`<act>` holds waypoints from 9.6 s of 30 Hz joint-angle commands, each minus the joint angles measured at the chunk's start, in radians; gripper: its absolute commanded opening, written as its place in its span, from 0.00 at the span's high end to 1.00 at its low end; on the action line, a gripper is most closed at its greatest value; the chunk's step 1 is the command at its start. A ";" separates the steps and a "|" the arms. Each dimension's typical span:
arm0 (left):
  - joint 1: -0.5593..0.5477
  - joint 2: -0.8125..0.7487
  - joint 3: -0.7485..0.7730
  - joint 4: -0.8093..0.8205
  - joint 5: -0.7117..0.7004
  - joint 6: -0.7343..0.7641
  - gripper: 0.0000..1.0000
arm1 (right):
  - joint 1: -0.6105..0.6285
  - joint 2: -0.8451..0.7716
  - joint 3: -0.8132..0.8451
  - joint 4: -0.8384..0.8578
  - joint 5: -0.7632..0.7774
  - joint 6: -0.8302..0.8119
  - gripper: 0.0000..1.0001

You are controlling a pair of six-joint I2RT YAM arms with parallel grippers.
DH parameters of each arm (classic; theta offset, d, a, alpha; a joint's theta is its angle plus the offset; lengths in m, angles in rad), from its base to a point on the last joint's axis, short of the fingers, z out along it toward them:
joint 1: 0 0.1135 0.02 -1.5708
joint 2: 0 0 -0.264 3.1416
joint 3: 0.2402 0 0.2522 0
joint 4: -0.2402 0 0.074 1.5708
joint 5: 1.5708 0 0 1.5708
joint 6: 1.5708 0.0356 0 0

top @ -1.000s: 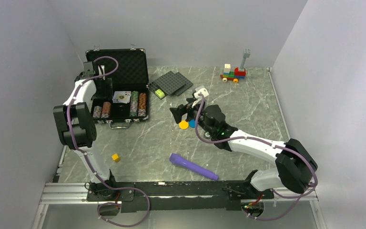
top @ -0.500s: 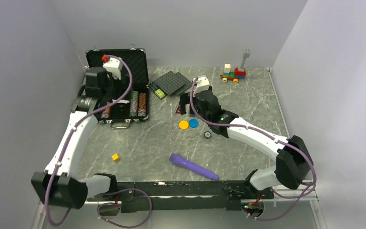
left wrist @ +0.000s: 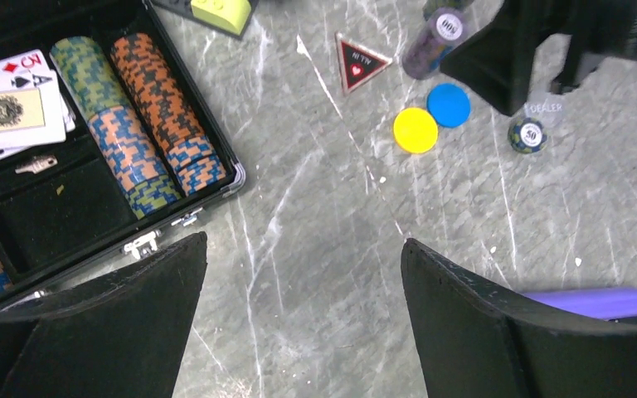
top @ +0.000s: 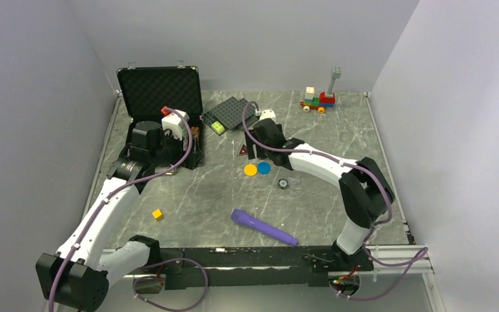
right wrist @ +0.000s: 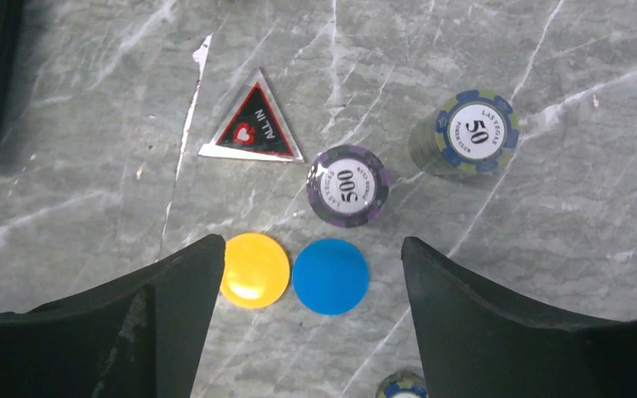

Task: Pack up texas hold em set

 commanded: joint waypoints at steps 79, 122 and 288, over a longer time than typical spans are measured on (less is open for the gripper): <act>-0.243 -0.001 -0.035 0.217 0.531 0.027 0.29 | -0.027 -0.315 -0.006 0.156 -1.219 0.104 1.00; -0.090 0.022 -0.015 0.160 0.209 0.088 1.00 | -0.029 -0.488 -0.071 0.207 -0.580 0.096 0.00; 0.481 0.409 0.350 0.013 -0.170 0.010 0.21 | -0.031 -0.600 -0.109 -0.122 0.004 -0.158 0.00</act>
